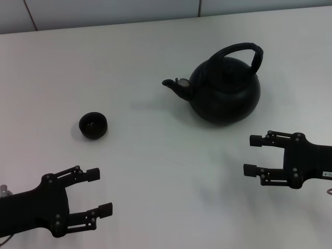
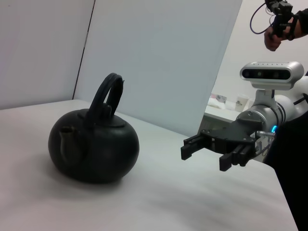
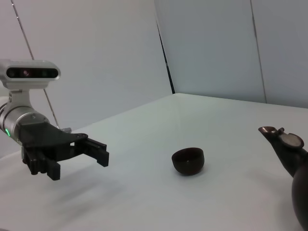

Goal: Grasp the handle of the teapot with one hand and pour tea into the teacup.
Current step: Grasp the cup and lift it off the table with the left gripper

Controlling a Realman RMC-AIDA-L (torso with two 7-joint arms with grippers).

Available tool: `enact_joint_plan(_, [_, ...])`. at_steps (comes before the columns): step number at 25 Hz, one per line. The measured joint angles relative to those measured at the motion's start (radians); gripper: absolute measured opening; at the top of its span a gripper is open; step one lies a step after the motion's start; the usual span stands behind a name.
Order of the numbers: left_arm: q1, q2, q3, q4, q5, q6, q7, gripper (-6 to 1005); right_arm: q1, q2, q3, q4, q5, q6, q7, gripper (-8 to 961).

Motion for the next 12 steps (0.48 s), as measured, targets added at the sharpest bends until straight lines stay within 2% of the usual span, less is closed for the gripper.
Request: enact_joint_plan(12, [-0.007,0.000,0.001,0.000,-0.001,0.003,-0.012,840,-0.002,0.000,0.000,-0.003,0.000,-0.006,0.000,770])
